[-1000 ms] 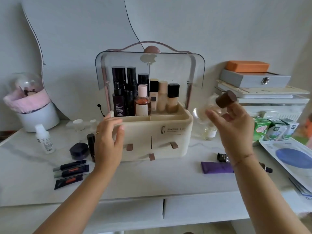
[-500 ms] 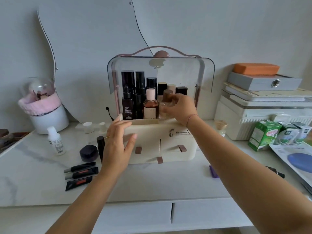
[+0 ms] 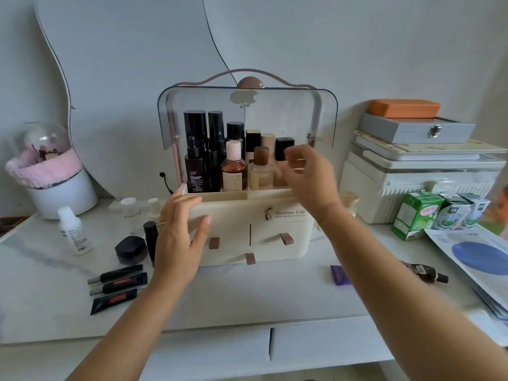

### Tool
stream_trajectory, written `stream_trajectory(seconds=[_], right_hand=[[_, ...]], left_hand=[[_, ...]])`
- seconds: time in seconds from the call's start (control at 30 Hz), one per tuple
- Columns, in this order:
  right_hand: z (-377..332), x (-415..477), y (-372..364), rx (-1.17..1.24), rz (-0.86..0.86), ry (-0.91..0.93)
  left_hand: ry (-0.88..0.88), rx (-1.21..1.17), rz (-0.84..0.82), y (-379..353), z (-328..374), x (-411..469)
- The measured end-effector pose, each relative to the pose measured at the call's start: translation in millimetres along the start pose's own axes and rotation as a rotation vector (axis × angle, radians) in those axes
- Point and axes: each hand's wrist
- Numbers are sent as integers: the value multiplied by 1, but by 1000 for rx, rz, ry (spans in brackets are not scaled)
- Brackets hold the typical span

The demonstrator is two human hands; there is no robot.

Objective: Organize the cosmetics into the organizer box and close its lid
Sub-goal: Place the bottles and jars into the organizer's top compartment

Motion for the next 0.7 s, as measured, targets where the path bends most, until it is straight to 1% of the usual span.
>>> stream_trajectory(seconds=[0.07,0.1,0.13,0.17,0.2,0.27,0.3,0.33,0.4,0.57,0.7], right_hand=[[23,-22,17,59,270,-14],[41,-29,23,47,341,-62],[63,-32,26,20,367,-141],[86,-32,28,-10,350,-242],[108,-30,29,-42,291,-353],[141,-27,28,-65,98,-516],[152,-27,27,-64,9,-548],[159,-26,23,-64,-51,-554],[168,-22,16,-60,-99,-551],[177,-11,1,-142,-121,-516],[176,-9,3,-197,-132,-484]], left_hand=[[-7,-1,-4,0,-1,0],[-9,0,-4,0,-1,0],[-10,3,0,-1,-1,0],[-4,3,5,-2,-1,0],[7,-1,13,-4,0,-1],[16,0,36,-7,2,-1],[16,6,49,-9,3,-1],[19,12,60,-10,4,-1],[22,16,64,-10,5,-1],[3,31,40,-7,6,-1],[2,25,42,-8,8,-2]])
Point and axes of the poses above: each hand's wrist, its own x-axis towards the middle knuckle, its own y-axis out of the back of the hand, z = x × y, and after that the axes turned 10 degrees about -x, right-handed
